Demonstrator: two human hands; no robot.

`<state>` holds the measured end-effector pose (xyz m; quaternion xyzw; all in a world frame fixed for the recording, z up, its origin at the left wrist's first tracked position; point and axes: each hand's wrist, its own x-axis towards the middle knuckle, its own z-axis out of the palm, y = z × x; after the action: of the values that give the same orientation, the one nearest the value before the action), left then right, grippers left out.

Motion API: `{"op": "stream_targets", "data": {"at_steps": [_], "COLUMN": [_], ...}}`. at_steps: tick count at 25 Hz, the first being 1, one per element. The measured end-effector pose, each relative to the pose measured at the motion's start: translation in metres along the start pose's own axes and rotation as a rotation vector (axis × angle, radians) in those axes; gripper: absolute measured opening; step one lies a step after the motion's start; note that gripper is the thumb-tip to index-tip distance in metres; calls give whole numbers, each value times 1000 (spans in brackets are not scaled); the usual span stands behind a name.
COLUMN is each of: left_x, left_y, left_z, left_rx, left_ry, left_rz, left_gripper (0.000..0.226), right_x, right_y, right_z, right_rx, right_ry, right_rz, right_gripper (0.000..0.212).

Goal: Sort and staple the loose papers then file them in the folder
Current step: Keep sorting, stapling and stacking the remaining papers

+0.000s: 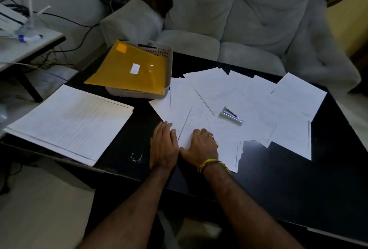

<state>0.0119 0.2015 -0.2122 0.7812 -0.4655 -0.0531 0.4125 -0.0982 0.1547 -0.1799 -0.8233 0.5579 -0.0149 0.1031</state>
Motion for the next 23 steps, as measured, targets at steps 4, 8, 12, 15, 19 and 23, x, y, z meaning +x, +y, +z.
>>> {"op": "stream_targets", "data": {"at_steps": [4, 8, 12, 15, 19, 23], "left_x": [3, 4, 2, 1, 8, 20], "left_y": [0, 1, 1, 2, 23, 56], "left_z": [1, -3, -6, -12, -22, -29], "left_rx": [-27, -75, -92, -239, -368, -166], "left_ry": [16, 30, -4, 79, 195, 269], "left_rz": [11, 29, 69, -38, -149, 146], "left_gripper": [44, 42, 42, 35, 18, 29], "right_x": [3, 7, 14, 15, 13, 1], "right_y": [-18, -14, 9, 14, 16, 24], "right_z": [5, -11, -37, -43, -54, -55], "right_rx": [-19, 46, 309, 419, 503, 556], "right_ry": [22, 25, -82, -92, -78, -70], "right_rz": [25, 12, 52, 78, 117, 101], "right_gripper": [47, 25, 29, 48, 52, 50]}}
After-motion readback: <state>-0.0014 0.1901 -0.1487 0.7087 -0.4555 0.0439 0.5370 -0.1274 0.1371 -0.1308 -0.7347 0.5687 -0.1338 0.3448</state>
